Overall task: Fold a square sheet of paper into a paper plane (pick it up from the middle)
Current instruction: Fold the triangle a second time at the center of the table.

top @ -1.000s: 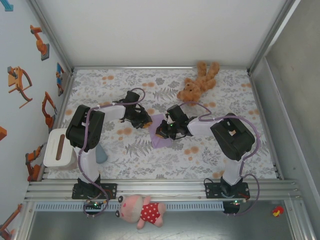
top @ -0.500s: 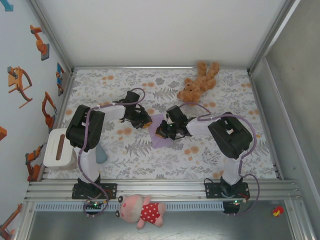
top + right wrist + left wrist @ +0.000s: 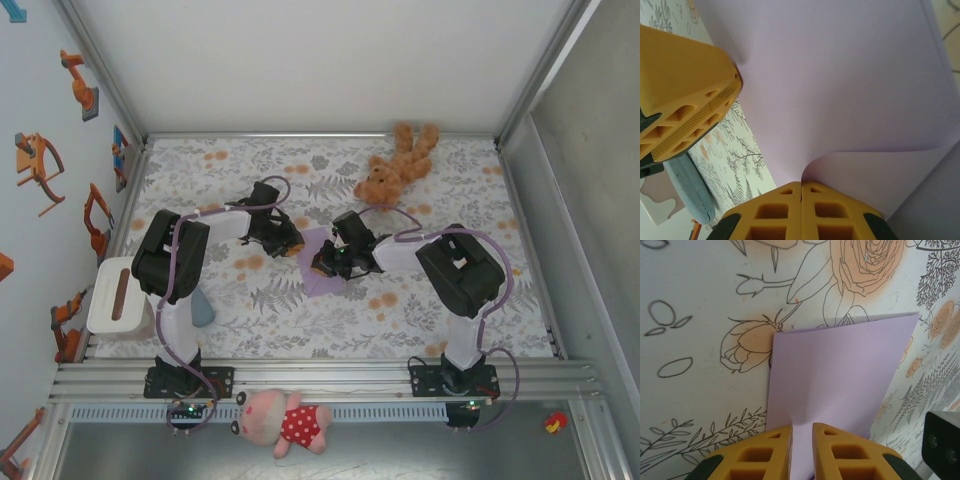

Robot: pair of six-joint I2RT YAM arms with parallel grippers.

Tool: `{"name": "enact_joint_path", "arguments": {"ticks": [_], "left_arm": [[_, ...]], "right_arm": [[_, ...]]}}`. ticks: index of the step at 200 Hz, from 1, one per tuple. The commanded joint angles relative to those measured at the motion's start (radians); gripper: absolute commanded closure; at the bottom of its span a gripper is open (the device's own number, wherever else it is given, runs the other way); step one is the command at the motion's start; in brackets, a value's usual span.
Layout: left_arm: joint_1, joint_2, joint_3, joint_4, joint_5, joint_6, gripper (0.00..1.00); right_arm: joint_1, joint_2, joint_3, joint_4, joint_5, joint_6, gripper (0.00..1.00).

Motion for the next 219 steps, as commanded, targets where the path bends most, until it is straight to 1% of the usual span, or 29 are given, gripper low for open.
{"name": "enact_joint_path", "arguments": {"ticks": [1,48,116,160,219], "left_arm": [[0.002,0.006,-0.030,-0.041,-0.017,0.012,0.82],[0.001,0.006,-0.031,-0.040,-0.016,0.012,0.82],[0.001,0.003,-0.032,-0.040,-0.017,0.012,0.82],[0.002,0.005,-0.032,-0.040,-0.015,0.013,0.82],[0.001,0.004,-0.031,-0.038,-0.015,0.012,0.82]], "right_arm": [[0.006,0.020,0.013,0.015,0.024,0.011,1.00],[0.006,0.027,0.008,0.060,0.004,0.020,1.00],[0.005,0.029,0.006,0.025,0.019,0.013,1.00],[0.006,0.023,0.012,-0.024,0.023,-0.020,1.00],[0.005,0.037,0.019,-0.003,0.008,-0.022,1.00]]}}
